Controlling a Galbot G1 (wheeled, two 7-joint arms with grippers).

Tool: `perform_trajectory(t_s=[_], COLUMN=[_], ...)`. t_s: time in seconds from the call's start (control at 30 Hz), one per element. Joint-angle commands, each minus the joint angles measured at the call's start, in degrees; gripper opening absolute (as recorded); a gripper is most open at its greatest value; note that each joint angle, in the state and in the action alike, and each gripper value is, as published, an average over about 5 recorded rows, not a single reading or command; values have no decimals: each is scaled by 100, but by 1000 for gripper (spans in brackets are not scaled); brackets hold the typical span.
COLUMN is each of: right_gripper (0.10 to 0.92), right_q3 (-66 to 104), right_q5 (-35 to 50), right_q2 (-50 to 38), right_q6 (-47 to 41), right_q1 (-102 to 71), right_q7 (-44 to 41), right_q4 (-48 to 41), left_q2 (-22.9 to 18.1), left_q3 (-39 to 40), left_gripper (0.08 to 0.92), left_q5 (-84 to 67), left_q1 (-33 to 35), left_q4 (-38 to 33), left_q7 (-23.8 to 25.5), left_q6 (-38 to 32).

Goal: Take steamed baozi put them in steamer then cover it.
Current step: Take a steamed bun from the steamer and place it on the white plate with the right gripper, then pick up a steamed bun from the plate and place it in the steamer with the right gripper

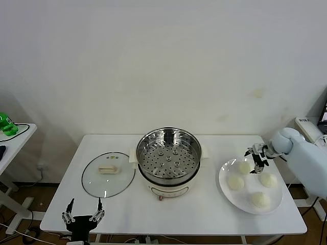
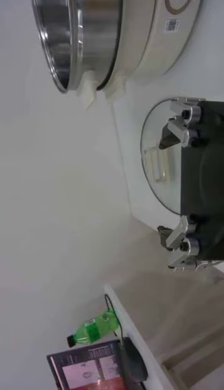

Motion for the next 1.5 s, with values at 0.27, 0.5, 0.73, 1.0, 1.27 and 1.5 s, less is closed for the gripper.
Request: perform_trajectory(t_s=[0.27, 0.5, 0.73, 1.0, 1.27, 1.5], right_gripper=[820, 744, 675, 662, 629, 611], right_q3=[-136, -125, -132, -163, -272, -229], right_q5=[-258, -321, -338, -297, 255, 536], right_q2=[348, 383, 376, 242, -429, -1057], right_q6=[31, 26, 32, 47, -70, -137], right_q1=[132, 106, 114, 103, 154, 175], right_q7=[-38, -29, -25, -13, -43, 1], right_q4=[-458, -513, -519, -325, 476, 1230], left_q2=[-9, 6, 4, -7, 12, 25], left_q3=[-2, -16, -22, -16, 17, 52], left_gripper=[823, 823, 823, 823, 823, 823], left_q5=[-9, -28, -32, -40, -42, -39], left_q1=[11, 13, 23, 25, 10, 0], left_q4=[-4, -18, -46, -83, -98, -137], left_q7=[-5, -13, -23, -38, -54, -61], left_q6=[-14, -22, -32, -31, -27, -21])
